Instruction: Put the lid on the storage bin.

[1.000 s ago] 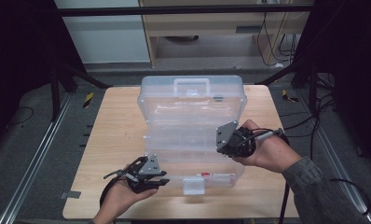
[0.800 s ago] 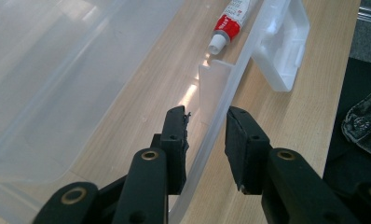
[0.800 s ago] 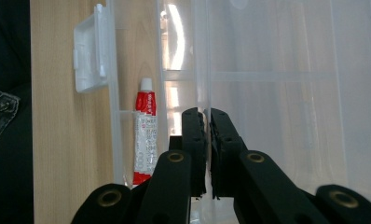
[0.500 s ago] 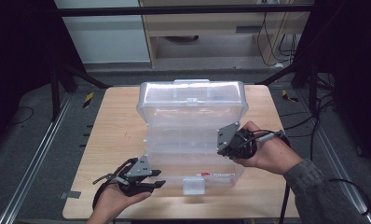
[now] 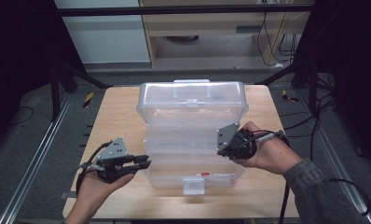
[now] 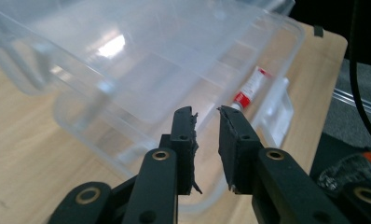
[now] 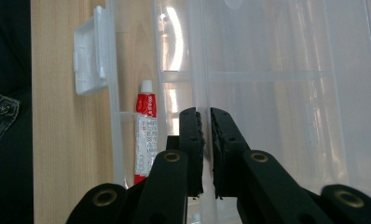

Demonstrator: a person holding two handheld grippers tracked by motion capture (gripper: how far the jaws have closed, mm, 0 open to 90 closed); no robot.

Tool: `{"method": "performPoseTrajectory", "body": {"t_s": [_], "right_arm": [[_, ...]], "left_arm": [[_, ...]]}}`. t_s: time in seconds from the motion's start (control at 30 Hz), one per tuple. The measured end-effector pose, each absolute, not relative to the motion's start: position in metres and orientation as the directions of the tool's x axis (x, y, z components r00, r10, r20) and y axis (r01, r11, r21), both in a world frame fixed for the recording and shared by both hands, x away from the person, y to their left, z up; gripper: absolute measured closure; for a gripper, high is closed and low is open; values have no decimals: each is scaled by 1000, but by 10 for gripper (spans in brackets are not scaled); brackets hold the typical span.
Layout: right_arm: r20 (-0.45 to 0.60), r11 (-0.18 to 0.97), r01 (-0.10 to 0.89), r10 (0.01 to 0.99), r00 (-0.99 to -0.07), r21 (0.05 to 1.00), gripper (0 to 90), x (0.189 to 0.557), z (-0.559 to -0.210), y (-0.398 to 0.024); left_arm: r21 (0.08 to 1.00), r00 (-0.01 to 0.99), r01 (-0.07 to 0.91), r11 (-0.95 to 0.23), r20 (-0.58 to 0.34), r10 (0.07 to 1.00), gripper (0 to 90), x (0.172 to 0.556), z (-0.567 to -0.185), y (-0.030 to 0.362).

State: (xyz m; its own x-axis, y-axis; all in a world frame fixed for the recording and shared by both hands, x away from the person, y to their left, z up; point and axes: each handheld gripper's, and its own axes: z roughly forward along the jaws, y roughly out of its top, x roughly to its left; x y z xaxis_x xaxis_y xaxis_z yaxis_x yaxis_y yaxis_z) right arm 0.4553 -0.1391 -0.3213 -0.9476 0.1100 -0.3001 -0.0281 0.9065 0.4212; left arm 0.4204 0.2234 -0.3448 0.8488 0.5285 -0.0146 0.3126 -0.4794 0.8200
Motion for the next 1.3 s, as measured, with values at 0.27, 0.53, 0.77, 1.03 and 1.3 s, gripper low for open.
{"method": "performPoseTrajectory", "body": {"t_s": [0.27, 0.53, 0.77, 1.03, 1.3], "right_arm": [[-301, 905, -31, 109, -947, 424, 826, 455, -324, -139], [-304, 907, -36, 103, -947, 420, 825, 454, -325, -139], [-305, 910, -32, 105, -947, 413, 828, 453, -325, -138], [-297, 902, -17, 124, -947, 432, 822, 452, -327, -141], [-292, 893, 3, 150, -944, 449, 751, 449, -329, -146]], "left_arm": [[840, 818, 345, -418, -51, 573, 819, 449, -317, 231], [857, 776, 384, -343, -98, 622, 894, 483, -304, 230], [866, 760, 414, -280, -159, 631, 897, 496, -305, 234], [858, 759, 416, -301, -145, 634, 897, 495, -306, 234], [858, 765, 412, -307, -143, 628, 897, 490, -309, 235]]}}
